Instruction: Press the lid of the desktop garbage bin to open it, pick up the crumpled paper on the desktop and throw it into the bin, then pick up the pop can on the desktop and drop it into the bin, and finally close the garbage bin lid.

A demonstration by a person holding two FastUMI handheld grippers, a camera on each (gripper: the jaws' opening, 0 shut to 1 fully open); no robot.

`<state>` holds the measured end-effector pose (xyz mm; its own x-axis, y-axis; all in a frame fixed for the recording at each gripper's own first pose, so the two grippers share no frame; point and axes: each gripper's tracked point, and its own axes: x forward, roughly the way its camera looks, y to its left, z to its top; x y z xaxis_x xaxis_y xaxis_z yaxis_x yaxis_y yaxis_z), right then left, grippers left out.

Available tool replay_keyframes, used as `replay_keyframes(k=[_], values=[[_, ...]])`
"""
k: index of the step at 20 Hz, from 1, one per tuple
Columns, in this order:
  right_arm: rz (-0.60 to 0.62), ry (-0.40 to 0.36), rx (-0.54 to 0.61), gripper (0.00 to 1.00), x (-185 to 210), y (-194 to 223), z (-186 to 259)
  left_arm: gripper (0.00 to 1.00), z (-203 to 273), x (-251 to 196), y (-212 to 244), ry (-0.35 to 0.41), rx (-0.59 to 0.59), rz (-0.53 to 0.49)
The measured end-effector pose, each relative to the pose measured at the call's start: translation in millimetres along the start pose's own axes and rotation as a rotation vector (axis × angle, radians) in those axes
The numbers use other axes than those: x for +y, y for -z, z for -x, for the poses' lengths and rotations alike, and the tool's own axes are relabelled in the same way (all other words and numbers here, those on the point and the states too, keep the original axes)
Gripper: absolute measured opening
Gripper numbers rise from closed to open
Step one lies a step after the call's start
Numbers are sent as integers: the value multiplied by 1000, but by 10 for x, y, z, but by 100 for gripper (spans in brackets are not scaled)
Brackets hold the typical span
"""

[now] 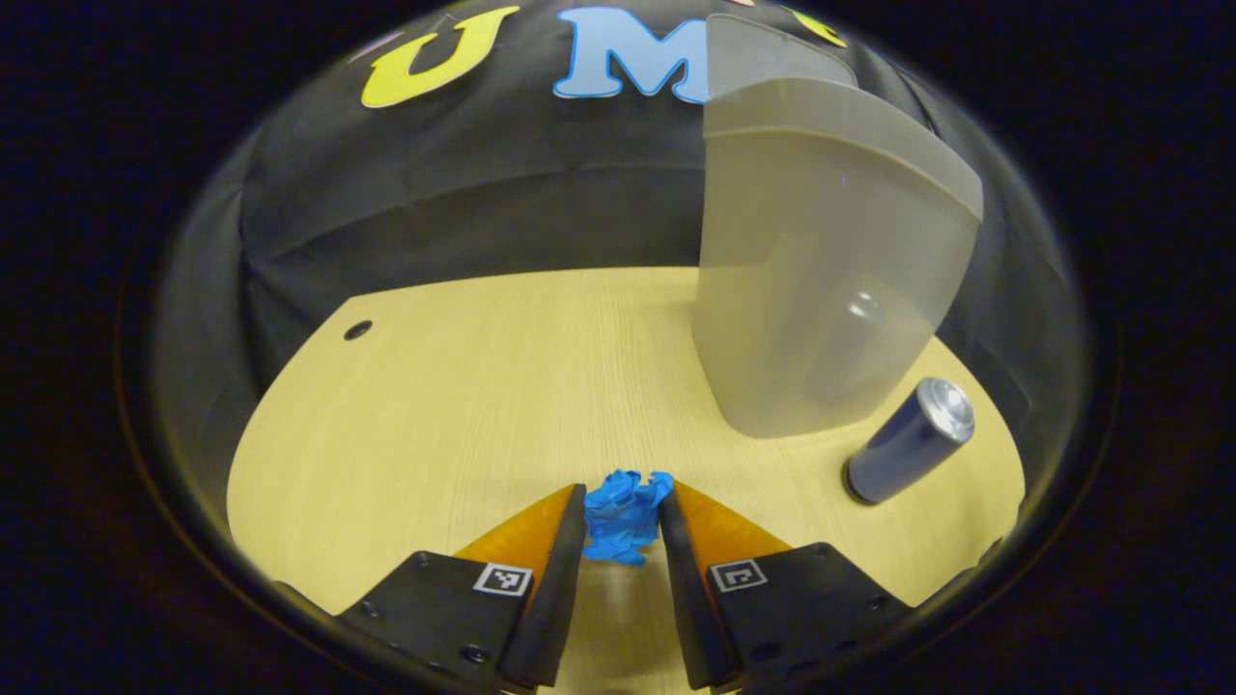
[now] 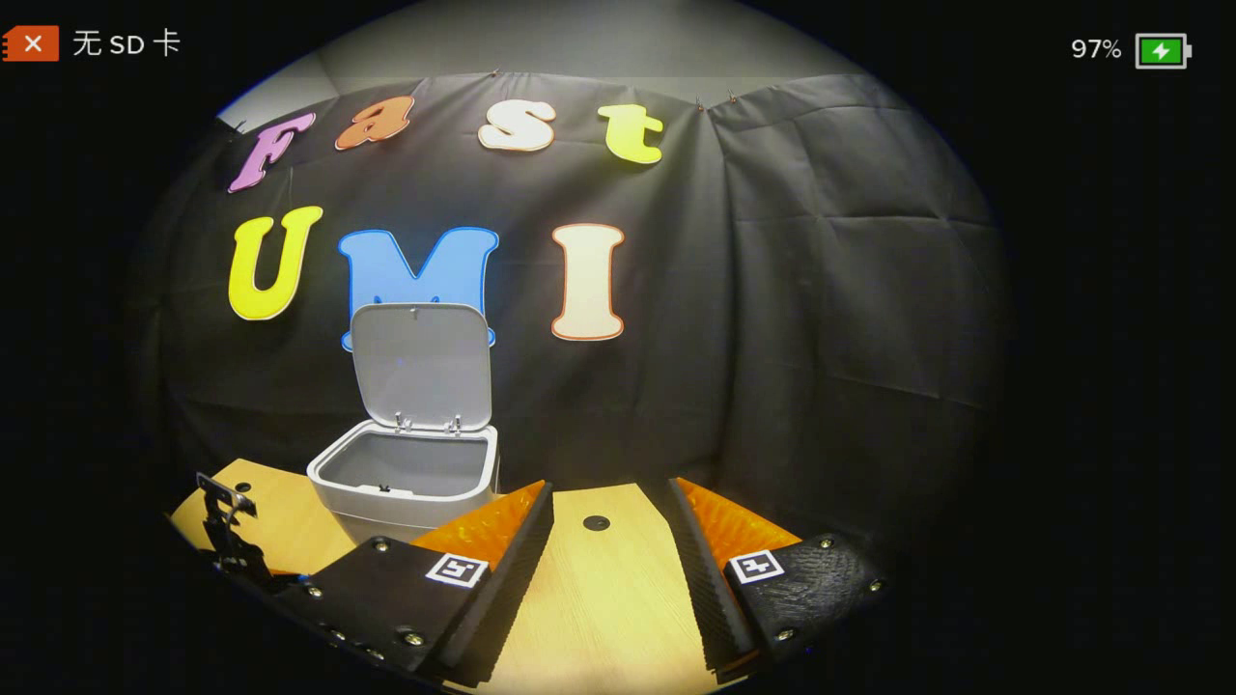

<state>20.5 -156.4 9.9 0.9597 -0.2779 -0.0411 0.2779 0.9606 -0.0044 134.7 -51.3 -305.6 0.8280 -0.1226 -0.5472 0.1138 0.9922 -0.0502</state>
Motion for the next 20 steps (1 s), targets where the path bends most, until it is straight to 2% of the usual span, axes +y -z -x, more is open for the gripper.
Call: replay_keyframes(k=[1,2,7,9,11,12,14,17,20], values=[[-4,-3,0,76,7,21,8,51,43,22,-167,1,-31,9],[-10,-6,1,76,17,27,16,55,96,46,-328,5,-62,17],[-51,-18,12,76,55,93,33,55,302,-35,-960,38,-178,18],[-60,-20,17,76,54,117,45,50,392,-68,-1204,46,-223,18],[-69,-20,20,76,40,140,55,54,467,-95,-1459,57,-268,16],[-76,-18,22,76,23,148,59,52,509,-104,-1590,62,-290,14],[-96,-11,25,76,-6,164,67,55,563,-193,-1810,76,-337,12],[-116,0,32,76,-61,199,83,50,660,-331,-2145,108,-394,1],[-116,16,34,76,-143,211,126,52,746,-496,-2467,139,-448,-21]])
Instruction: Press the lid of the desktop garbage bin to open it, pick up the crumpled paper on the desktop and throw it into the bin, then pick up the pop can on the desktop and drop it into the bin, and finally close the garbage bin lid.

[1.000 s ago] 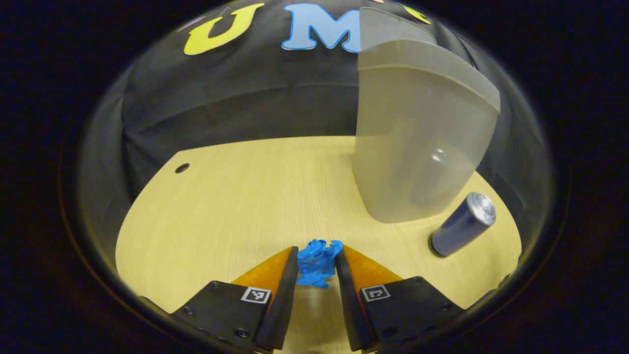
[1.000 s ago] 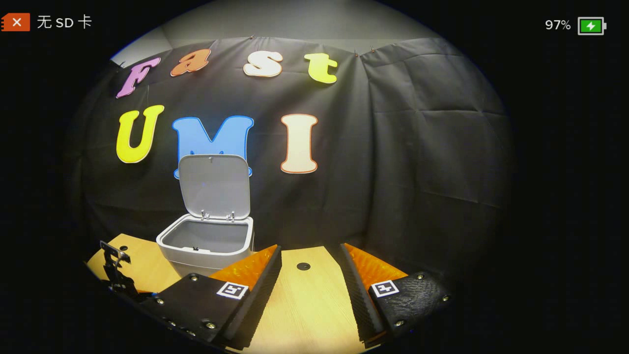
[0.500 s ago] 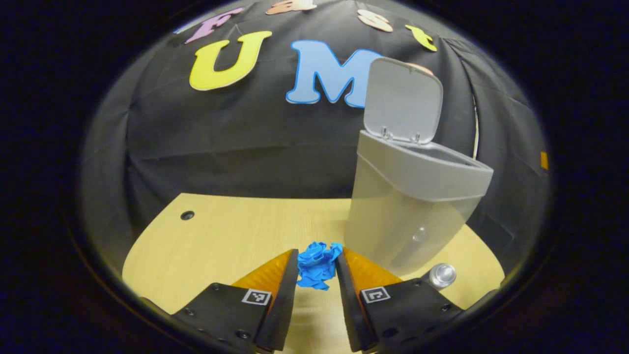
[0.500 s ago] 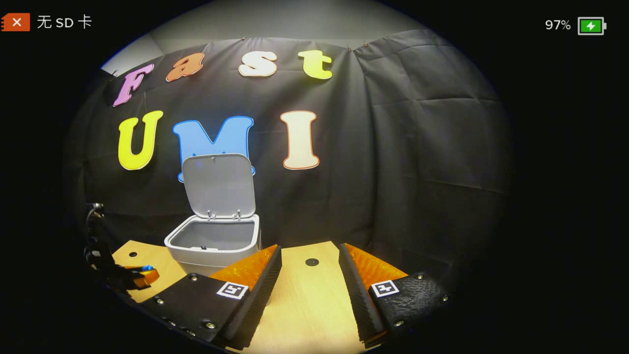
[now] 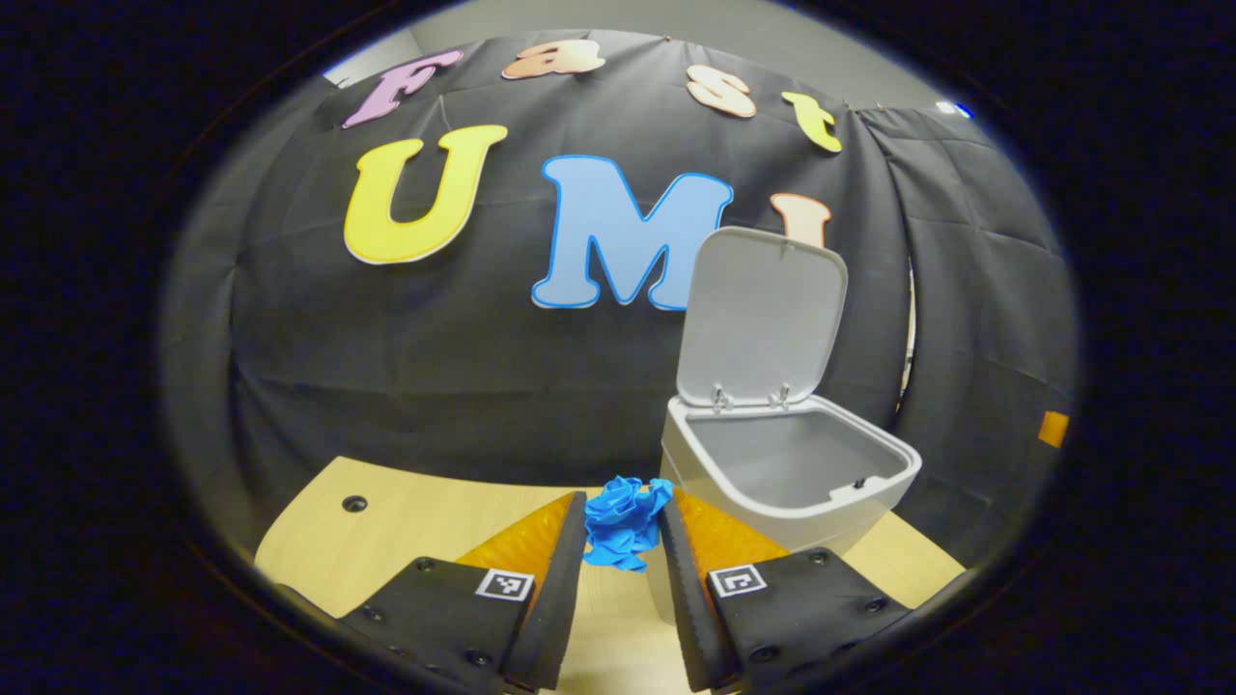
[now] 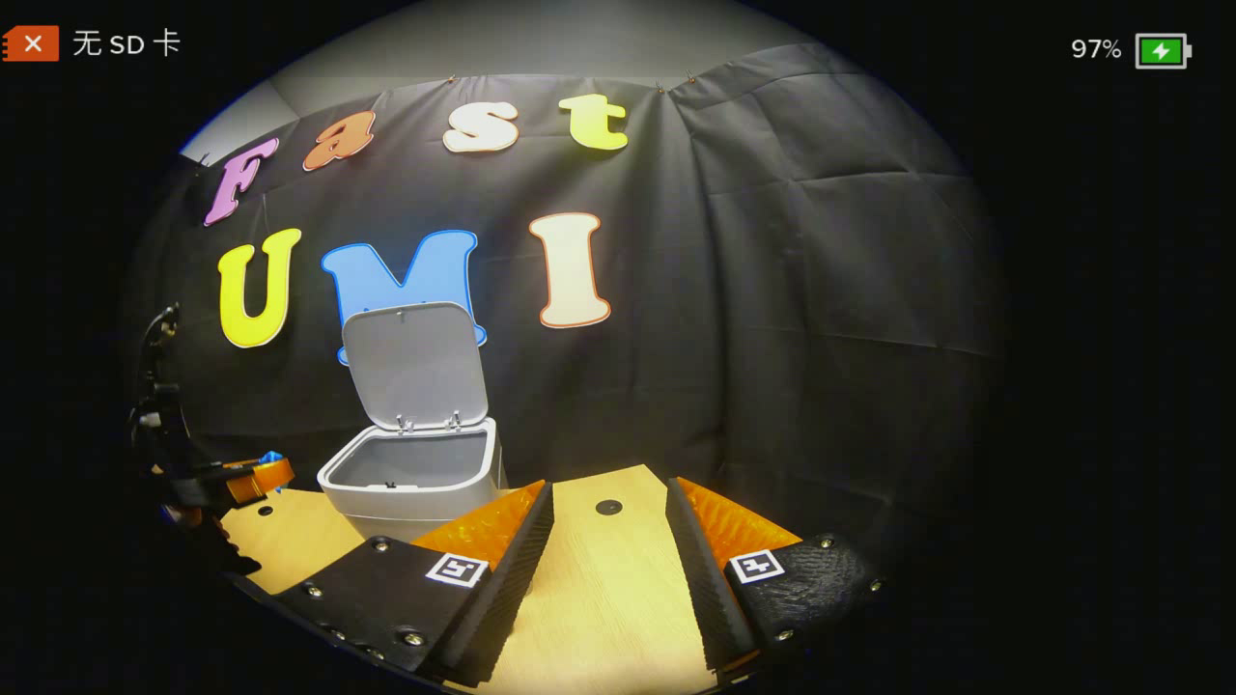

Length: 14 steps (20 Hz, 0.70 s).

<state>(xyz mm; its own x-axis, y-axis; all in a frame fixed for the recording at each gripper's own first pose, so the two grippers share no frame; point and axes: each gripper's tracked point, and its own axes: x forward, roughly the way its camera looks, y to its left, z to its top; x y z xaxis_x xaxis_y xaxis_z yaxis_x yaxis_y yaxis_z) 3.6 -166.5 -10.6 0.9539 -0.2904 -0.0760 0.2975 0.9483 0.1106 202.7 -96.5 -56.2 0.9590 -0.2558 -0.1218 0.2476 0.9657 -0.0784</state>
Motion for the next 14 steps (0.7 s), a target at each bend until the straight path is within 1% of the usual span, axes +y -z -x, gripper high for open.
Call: replay_keyframes(k=[3,7,8,10,14], values=[[-4,21,9,76,-101,42,30,50,-122,-265,-232,41,-36,-31],[-11,52,18,76,-245,105,90,54,-232,-599,-326,94,-52,-72],[-15,60,21,76,-281,118,105,51,-275,-706,-371,106,-57,-80],[-21,71,31,76,-348,182,154,49,-326,-846,-390,122,-67,-101],[-33,92,55,76,-463,293,231,59,-429,-1035,-386,146,-74,-118]])
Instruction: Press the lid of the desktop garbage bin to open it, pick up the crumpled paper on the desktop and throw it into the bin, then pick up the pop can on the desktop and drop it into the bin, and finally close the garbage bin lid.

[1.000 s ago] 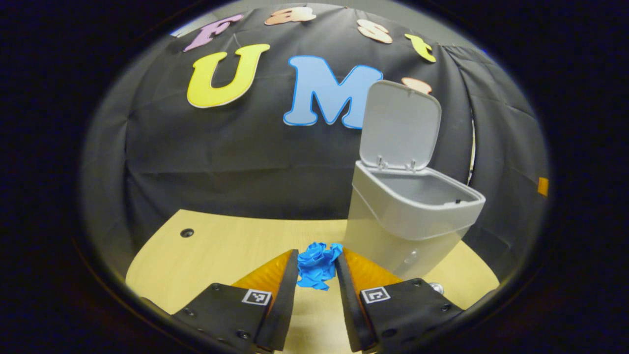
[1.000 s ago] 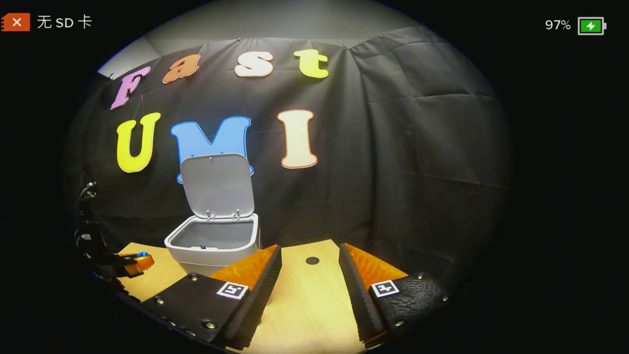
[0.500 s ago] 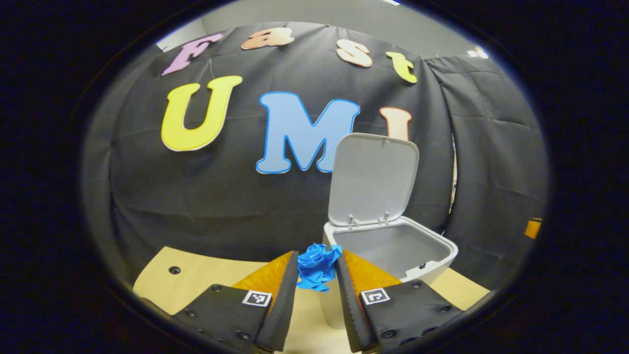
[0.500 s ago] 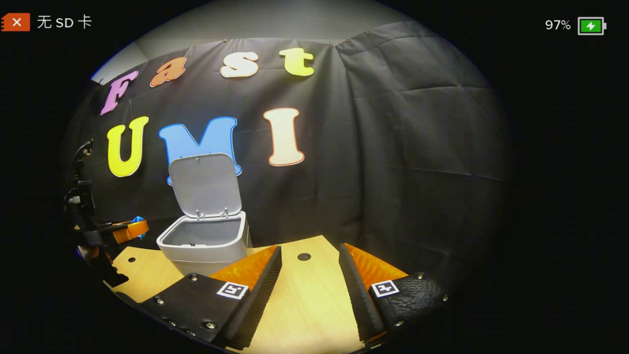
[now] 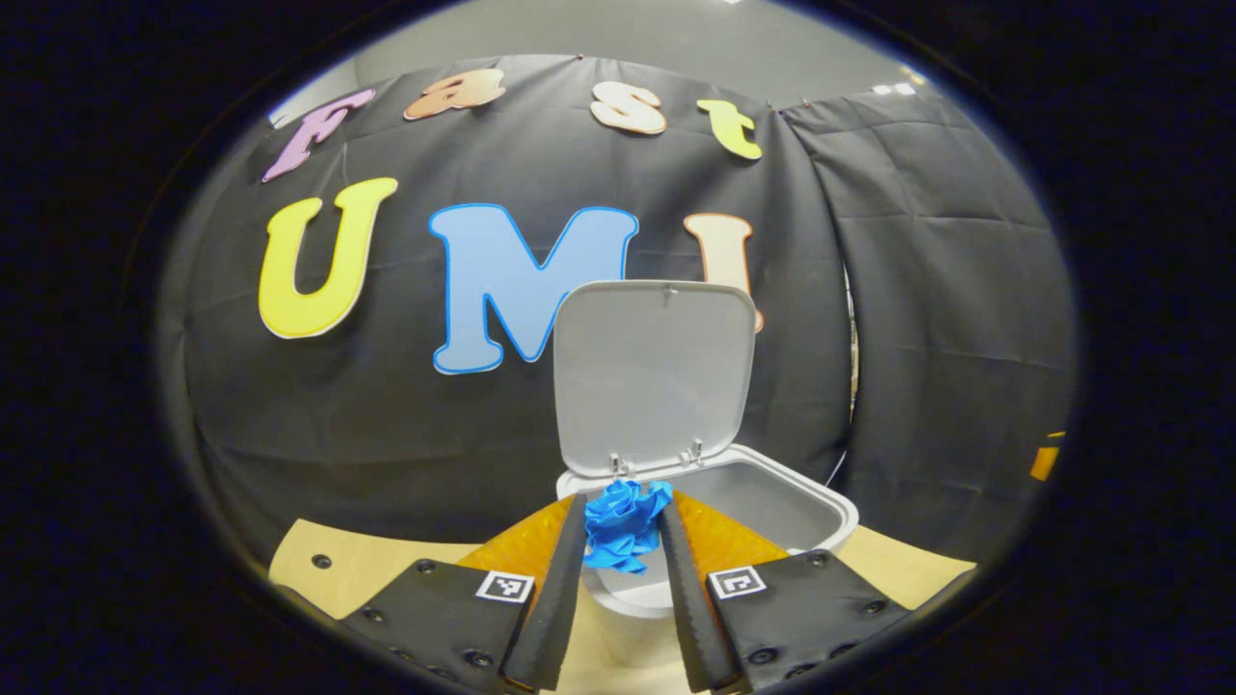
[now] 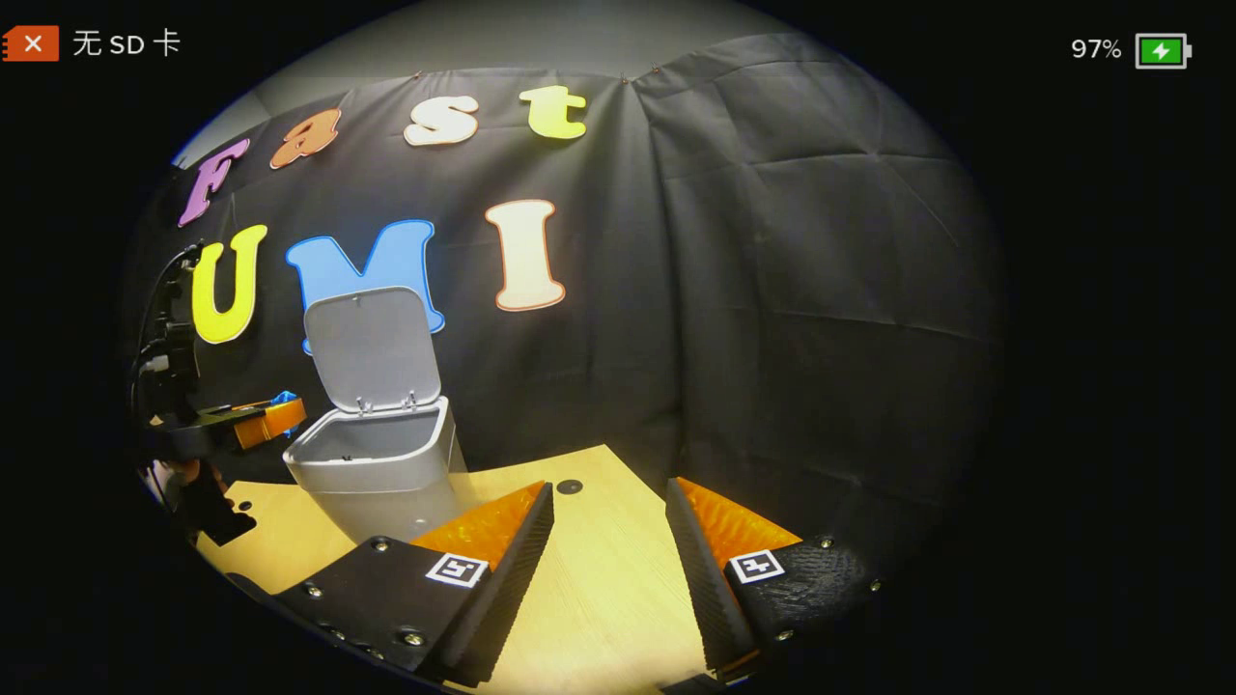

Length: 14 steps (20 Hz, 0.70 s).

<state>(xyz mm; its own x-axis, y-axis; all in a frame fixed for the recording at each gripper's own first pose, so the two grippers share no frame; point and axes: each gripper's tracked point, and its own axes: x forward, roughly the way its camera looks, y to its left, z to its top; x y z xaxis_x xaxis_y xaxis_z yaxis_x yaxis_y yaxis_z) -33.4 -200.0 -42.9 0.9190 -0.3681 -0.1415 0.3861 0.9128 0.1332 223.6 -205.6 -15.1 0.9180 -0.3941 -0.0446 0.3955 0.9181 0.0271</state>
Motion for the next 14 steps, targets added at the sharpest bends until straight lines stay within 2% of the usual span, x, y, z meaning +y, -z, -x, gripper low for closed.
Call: replay_keyframes(k=[1,3,5,7,8,9,10,14], values=[[-4,5,4,76,-24,23,7,62,-21,-27,10,5,2,-2],[-12,11,9,76,-58,48,30,90,-62,-60,19,8,7,-2],[-15,11,13,76,-64,71,44,85,-42,-67,9,3,3,2],[-16,5,17,76,-45,90,45,90,-20,-47,4,-4,0,5],[-16,-1,20,76,-18,95,47,85,-9,-26,-4,-8,0,6],[-15,-9,22,76,17,118,37,88,14,-1,-10,-13,-1,7],[-14,-19,26,76,60,130,30,90,31,34,-8,-20,0,8],[1,-90,53,77,333,235,-8,88,194,271,-10,-66,4,29]])
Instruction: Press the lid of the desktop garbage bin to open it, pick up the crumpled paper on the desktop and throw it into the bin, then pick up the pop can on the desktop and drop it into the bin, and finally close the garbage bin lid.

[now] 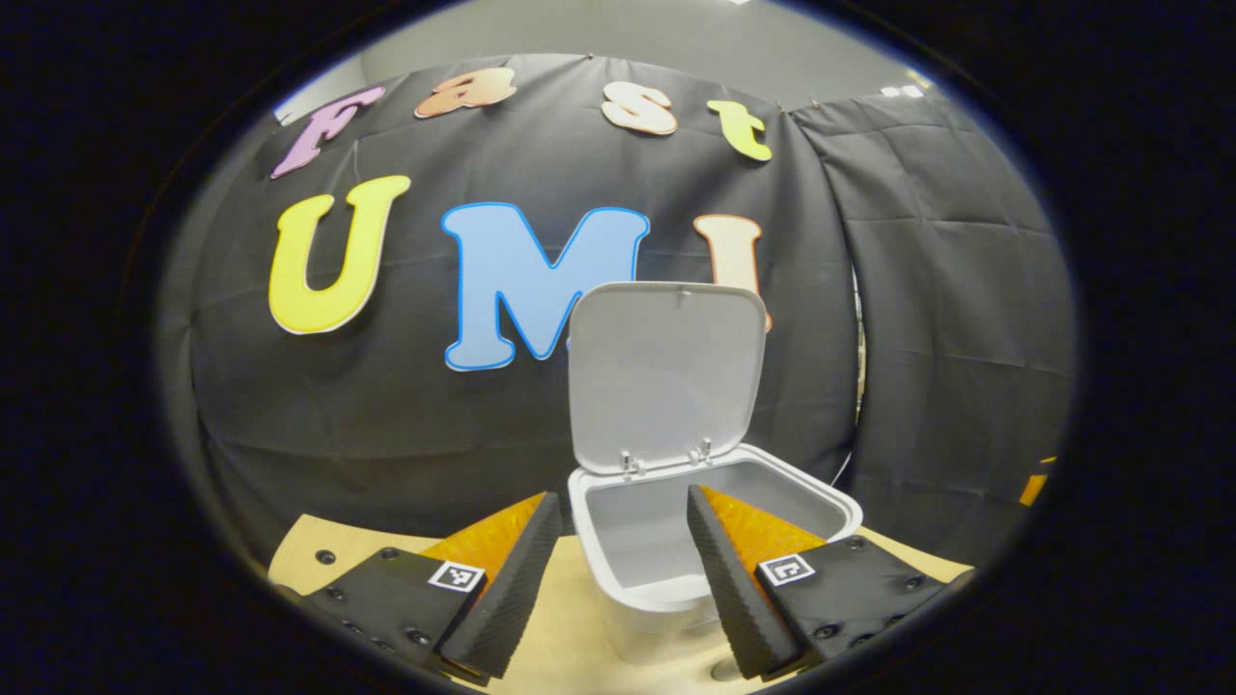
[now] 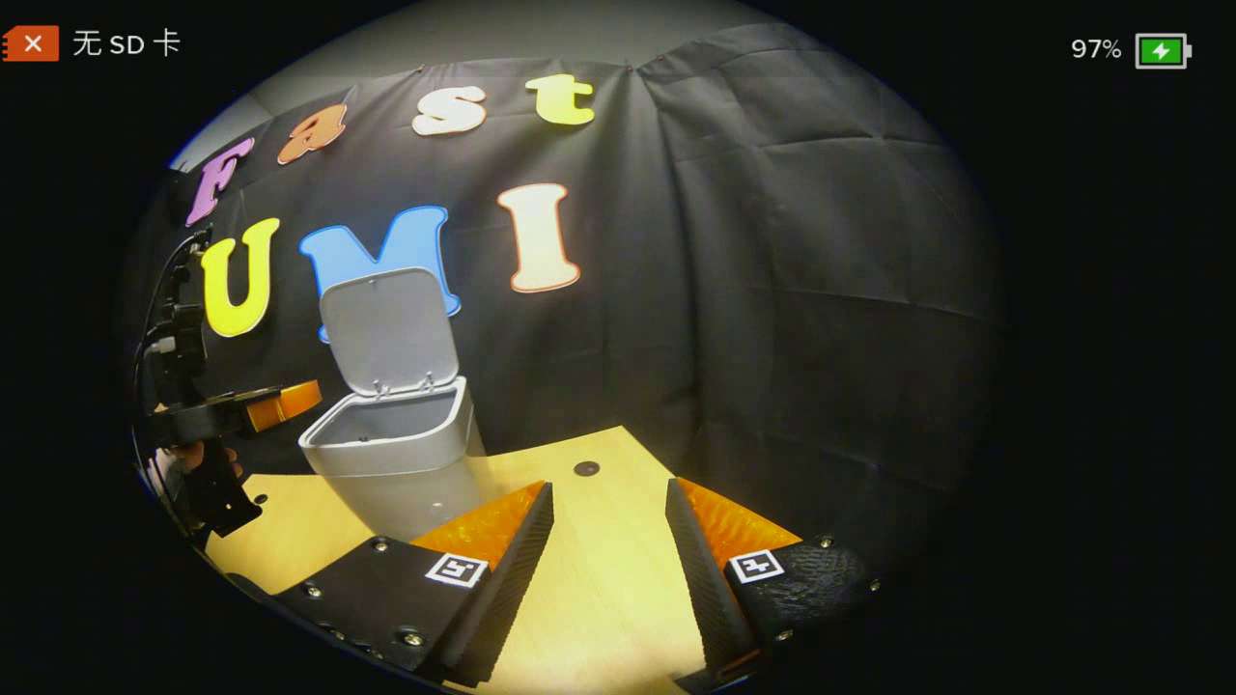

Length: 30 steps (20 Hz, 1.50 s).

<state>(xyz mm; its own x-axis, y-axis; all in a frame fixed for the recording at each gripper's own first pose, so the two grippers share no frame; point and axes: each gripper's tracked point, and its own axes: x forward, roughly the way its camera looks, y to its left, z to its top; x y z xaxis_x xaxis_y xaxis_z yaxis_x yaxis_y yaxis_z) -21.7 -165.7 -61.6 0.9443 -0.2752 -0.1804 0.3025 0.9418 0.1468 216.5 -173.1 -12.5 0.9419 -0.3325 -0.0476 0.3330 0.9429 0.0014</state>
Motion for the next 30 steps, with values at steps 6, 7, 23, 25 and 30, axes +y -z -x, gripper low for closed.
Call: replay_keyframes(k=[6,7,23,25,30], values=[[48,-143,45,78,568,160,-213,88,341,699,36,-118,12,18],[60,-169,54,78,670,209,-246,88,420,811,52,-138,15,24],[264,-369,278,99,1600,1281,-738,89,1538,1827,246,-343,51,67],[279,-378,320,99,1648,1440,-786,89,1609,1862,294,-350,60,76],[280,-389,399,99,1722,1730,-905,89,1695,1926,396,-367,79,93]])
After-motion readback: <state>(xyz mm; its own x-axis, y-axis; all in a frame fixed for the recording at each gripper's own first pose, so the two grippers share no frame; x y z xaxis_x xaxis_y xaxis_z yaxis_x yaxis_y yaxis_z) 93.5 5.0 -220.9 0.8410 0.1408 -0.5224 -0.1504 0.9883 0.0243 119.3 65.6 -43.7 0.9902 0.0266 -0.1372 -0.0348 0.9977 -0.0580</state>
